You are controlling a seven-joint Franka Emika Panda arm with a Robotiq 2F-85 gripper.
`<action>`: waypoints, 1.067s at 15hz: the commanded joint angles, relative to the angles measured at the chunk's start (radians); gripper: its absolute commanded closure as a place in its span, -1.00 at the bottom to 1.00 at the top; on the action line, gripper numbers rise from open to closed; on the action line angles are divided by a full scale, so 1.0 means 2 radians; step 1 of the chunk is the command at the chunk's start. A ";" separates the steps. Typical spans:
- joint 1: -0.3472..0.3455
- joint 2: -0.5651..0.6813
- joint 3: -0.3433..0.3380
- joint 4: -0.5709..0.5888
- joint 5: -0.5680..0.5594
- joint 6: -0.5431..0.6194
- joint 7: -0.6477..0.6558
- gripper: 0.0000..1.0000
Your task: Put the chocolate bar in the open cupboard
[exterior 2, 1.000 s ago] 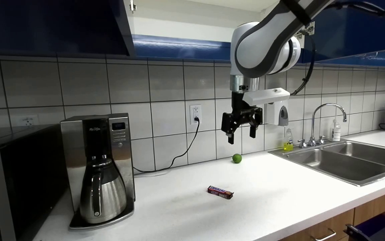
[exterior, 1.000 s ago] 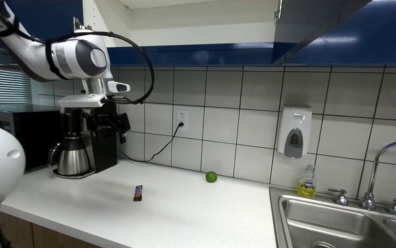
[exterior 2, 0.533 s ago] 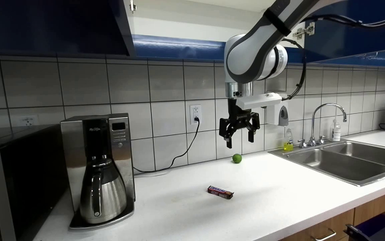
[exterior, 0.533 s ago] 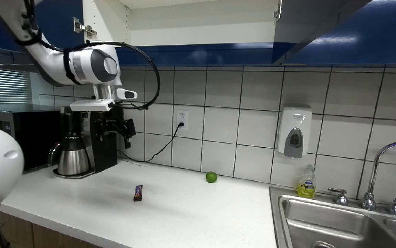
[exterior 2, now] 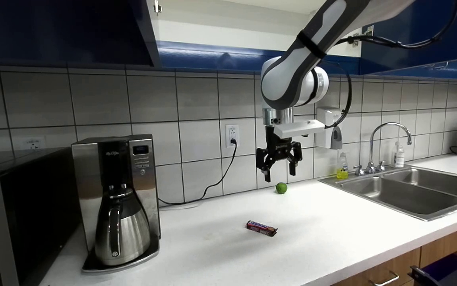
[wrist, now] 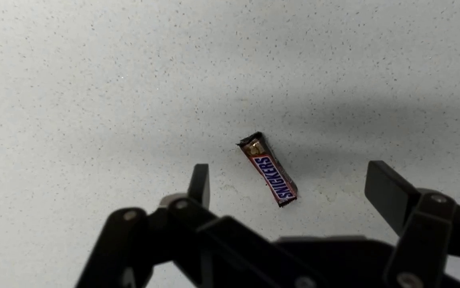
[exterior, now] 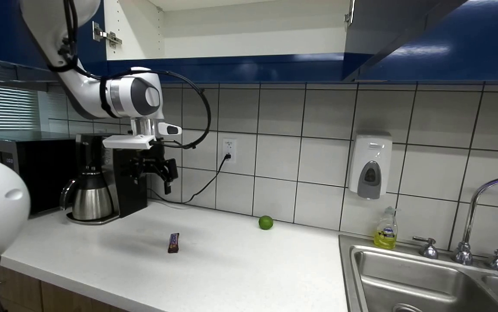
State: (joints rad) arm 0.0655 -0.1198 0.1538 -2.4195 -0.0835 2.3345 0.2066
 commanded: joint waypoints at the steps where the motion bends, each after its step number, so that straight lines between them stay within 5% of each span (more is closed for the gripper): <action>1: 0.002 0.036 -0.011 0.022 -0.011 0.031 -0.027 -1.00; 5: 0.003 0.074 -0.018 0.033 -0.012 0.074 -0.052 -1.00; 16: 0.009 0.176 -0.038 0.096 -0.023 0.080 -0.055 -1.00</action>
State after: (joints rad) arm 0.0693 0.1789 0.0954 -2.2812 -0.0976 2.4897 0.1152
